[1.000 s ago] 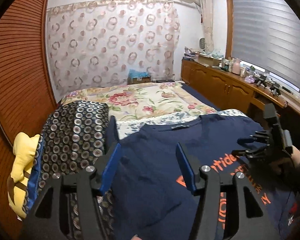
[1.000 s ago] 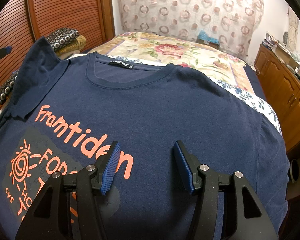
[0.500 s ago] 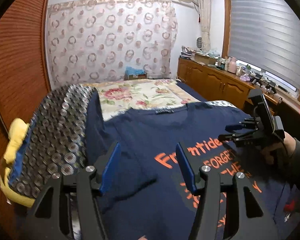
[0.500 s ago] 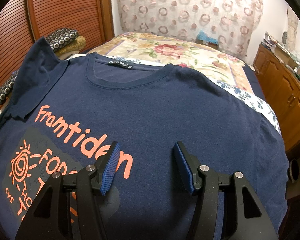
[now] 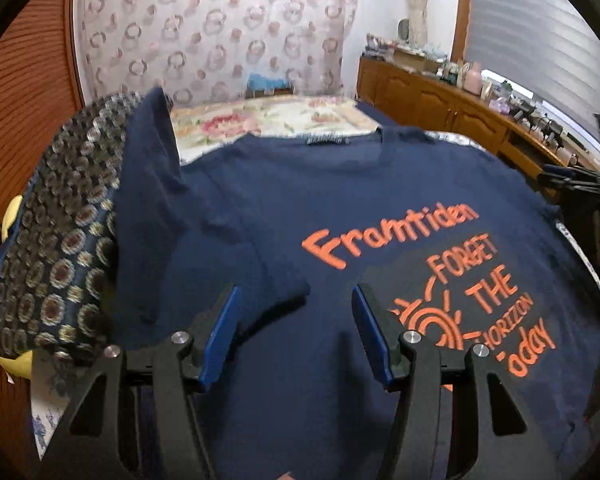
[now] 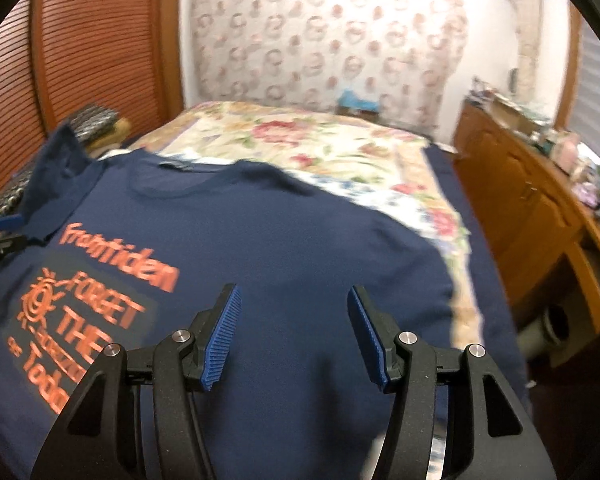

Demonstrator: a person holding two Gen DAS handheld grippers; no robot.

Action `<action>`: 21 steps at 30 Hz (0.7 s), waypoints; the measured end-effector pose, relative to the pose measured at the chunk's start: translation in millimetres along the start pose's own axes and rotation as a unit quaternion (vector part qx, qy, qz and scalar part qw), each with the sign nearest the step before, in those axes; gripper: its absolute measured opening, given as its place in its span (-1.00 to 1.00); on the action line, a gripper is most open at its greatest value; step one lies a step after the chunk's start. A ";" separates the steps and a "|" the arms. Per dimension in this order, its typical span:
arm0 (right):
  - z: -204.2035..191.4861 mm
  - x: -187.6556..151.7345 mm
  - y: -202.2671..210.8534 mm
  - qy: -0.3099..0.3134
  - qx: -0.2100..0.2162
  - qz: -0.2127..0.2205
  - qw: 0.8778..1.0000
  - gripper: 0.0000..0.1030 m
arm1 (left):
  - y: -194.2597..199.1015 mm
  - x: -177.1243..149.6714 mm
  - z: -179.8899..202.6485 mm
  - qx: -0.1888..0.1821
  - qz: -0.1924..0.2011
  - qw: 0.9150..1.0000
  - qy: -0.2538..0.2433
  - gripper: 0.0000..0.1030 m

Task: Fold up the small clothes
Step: 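Move the right tool to the other sleeve and grasp it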

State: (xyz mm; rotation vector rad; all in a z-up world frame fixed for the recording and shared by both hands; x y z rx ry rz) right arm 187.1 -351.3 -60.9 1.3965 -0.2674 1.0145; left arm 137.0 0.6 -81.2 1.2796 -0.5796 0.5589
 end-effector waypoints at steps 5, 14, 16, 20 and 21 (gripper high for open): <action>41.3 -26.9 4.6 -0.034 -0.021 -0.019 0.999 0.10 | -9.1 -3.8 -1.4 -0.001 -0.027 1.000 0.002 0.10; 77.6 -61.1 1.3 -0.090 -0.015 -0.043 0.995 0.10 | -16.1 -7.1 10.1 0.012 -0.046 0.999 -0.025 0.28; 78.8 -65.4 1.2 -0.093 -0.013 -0.044 0.995 0.10 | -17.2 -6.7 12.2 0.010 -0.049 0.998 -0.032 0.36; 81.9 -72.3 -0.8 -0.105 -0.007 -0.049 0.993 0.10 | -18.9 -5.4 13.7 0.001 -0.055 0.998 -0.036 0.54; 82.8 -74.5 -1.3 -0.107 -0.006 -0.051 0.993 0.10 | -19.8 -4.8 15.4 0.003 -0.055 0.998 -0.039 0.56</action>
Point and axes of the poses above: each gripper's, at about its wrist camera, not at the fingertips, and y roughly against the way its jaws point, z to its right, x to its top, the point moved 2 cm from there along -y, roughly the way its jaws point, and after that the axes turned 10 degrees about y, right-handed, at the moved point
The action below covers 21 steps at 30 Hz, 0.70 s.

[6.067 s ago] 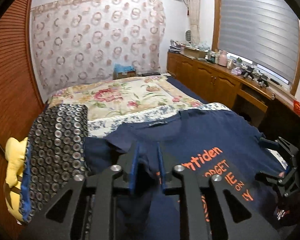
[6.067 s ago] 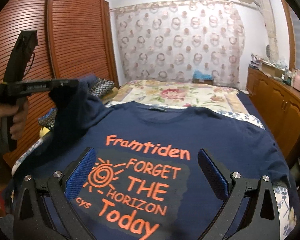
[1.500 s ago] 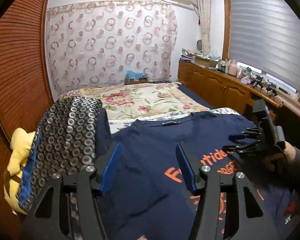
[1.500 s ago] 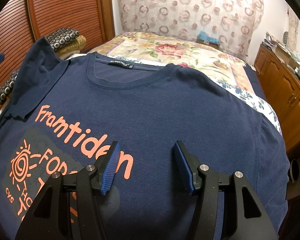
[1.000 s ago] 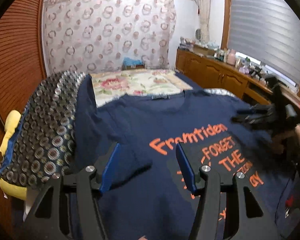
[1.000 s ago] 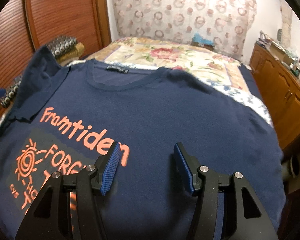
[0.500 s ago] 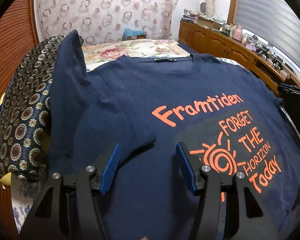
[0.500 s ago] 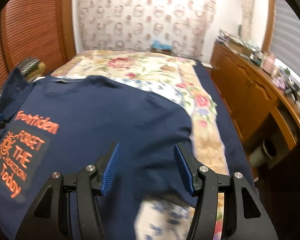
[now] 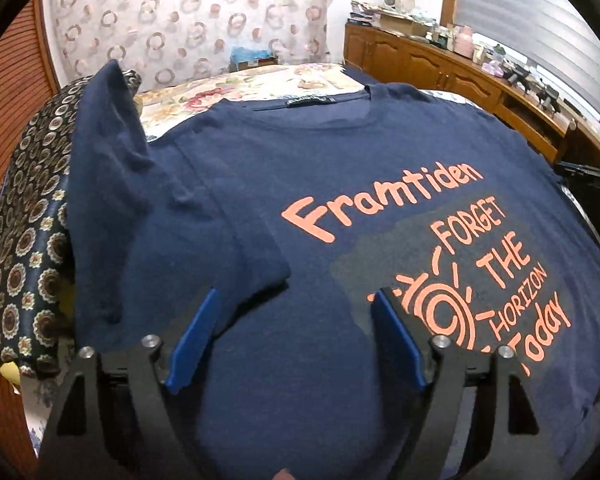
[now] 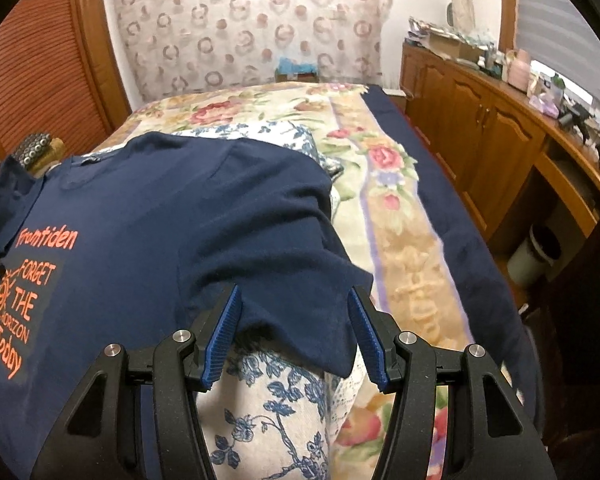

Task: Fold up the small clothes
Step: 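Move the right tool to the other sleeve and grasp it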

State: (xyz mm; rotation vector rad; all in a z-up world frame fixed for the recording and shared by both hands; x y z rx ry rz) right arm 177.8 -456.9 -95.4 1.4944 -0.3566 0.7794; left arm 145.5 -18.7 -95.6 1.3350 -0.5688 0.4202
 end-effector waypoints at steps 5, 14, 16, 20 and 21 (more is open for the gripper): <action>8.9 -8.8 -8.1 -0.020 0.020 -0.017 0.999 0.10 | -0.8 1.7 -1.4 -0.004 -0.002 1.000 -0.002 0.63; 18.0 -11.2 -10.9 -0.049 0.063 -0.019 0.997 0.10 | -5.2 4.5 3.4 -0.008 -0.008 1.000 -0.011 0.79; 18.0 -11.2 -11.2 -0.050 0.069 -0.020 0.996 0.08 | -5.1 4.7 3.6 -0.007 -0.008 1.000 -0.010 0.79; 11.0 -8.8 -6.9 -0.031 0.072 -0.016 0.997 -0.29 | -5.1 4.6 3.4 -0.005 -0.007 1.000 -0.011 0.81; 8.0 -8.2 -5.3 -0.022 0.067 -0.015 0.997 -0.39 | -5.2 4.5 2.9 -0.005 -0.007 1.000 -0.010 0.81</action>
Point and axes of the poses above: each gripper's, at about its wrist camera, not at the fingertips, and y roughly against the way its jaws point, z to its right, x to its top, the point moved 2 cm from there along -y, roughly the way its jaws point, and after that the axes turned 10 degrees about y, right-handed, at the moved point
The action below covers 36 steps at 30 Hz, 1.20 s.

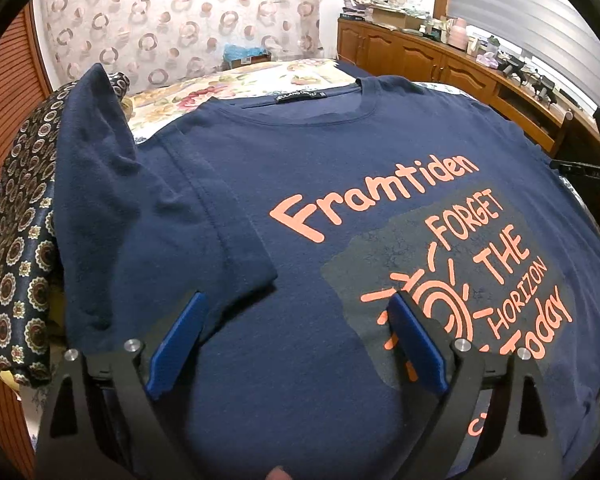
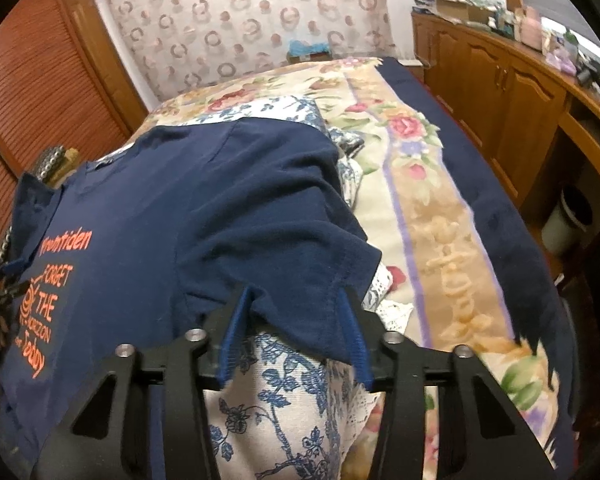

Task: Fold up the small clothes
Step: 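Move the right tool to the other sleeve and grasp it, then fold the gripped sleeve inward over the shirt body, open right tool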

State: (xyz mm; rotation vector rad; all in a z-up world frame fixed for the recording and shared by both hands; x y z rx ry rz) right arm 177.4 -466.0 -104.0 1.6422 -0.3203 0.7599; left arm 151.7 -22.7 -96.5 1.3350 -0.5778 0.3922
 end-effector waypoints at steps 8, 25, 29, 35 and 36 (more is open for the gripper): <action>-17.9 7.4 10.8 0.065 -0.071 0.011 0.995 -0.88 | -1.9 0.6 0.7 0.002 0.000 1.000 -0.001 0.82; -129.8 28.3 13.6 0.161 0.029 0.059 0.985 -0.89 | 4.1 0.2 -3.7 0.017 0.020 1.000 0.009 0.82; -146.8 12.1 -5.2 0.178 0.038 0.030 0.983 -0.89 | 16.8 0.5 -4.0 0.013 0.047 0.999 0.021 0.82; -148.5 3.2 -6.6 0.166 0.047 0.023 0.985 -0.89 | 41.8 1.2 1.0 0.013 0.095 0.995 0.030 0.82; -147.5 2.8 -5.3 0.163 0.047 0.023 0.985 -0.88 | 45.4 1.5 2.3 0.013 0.104 0.994 0.031 0.82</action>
Point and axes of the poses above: each gripper's, at about its wrist camera, not at the fingertips, and y roughly against the way its jaws point, z to its right, x to its top, the point moved 2 cm from there along -y, roughly the way its jaws point, and after that the axes turned 10 degrees about y, right-handed, at the moved point
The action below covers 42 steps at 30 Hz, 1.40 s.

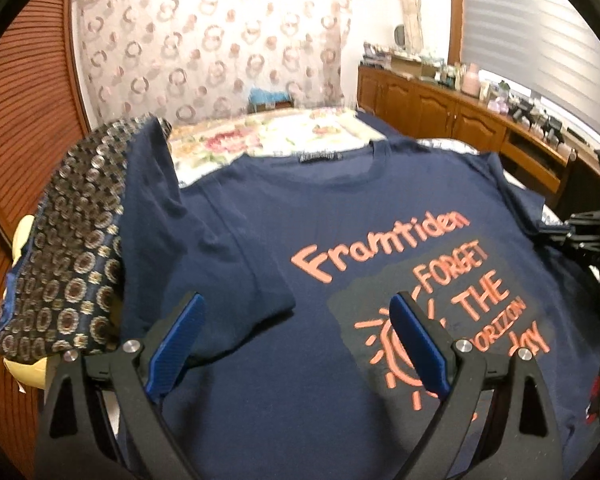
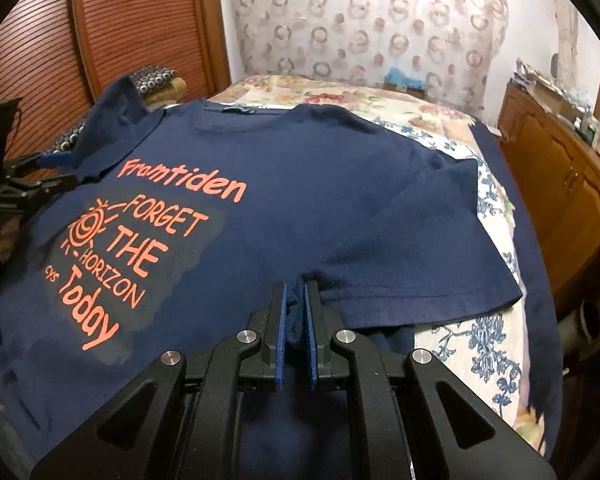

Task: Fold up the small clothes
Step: 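Fold the gripped sleeve inward over the shirt body, open right tool, then grasp the shirt's side edge below that sleeve with the right tool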

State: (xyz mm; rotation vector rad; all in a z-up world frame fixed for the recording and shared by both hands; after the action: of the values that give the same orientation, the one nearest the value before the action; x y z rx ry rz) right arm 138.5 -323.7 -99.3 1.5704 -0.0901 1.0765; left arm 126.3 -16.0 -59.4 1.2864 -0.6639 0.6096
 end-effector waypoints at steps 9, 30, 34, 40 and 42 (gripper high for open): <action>10.4 6.9 32.4 -0.012 -0.016 0.031 0.999 -0.39 | 17.9 3.7 9.3 -0.015 0.041 0.999 0.007 0.82; 120.2 -11.2 0.7 -0.099 -0.125 -0.041 0.986 -0.08 | 19.4 -6.1 44.4 -0.038 0.036 0.999 -0.010 0.82; 123.2 -15.3 -4.9 -0.100 -0.119 -0.047 0.987 -0.08 | 19.4 -6.1 44.4 -0.038 0.036 0.999 -0.010 0.82; 115.7 -15.7 -5.1 -0.084 -0.110 -0.041 0.990 -0.31 | 19.1 -7.4 43.8 -0.038 0.035 0.999 -0.007 0.82; 114.6 -15.3 -5.1 -0.082 -0.099 -0.040 0.991 -0.62 | 19.0 -8.2 43.0 -0.038 0.036 0.999 -0.006 0.82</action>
State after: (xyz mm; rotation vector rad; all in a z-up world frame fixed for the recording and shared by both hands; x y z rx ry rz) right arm 198.6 -422.6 -102.4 1.4682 -0.2371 0.8482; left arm 102.3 -55.2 -46.5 1.2008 -0.7387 0.6298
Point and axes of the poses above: each gripper's, at about its wrist camera, not at the fingertips, and y roughly against the way its jaws point, z to its right, x to its top, the point moved 2 cm from there along -y, roughly the way its jaws point, and after that the axes turned 10 degrees about y, right-handed, at the moved point
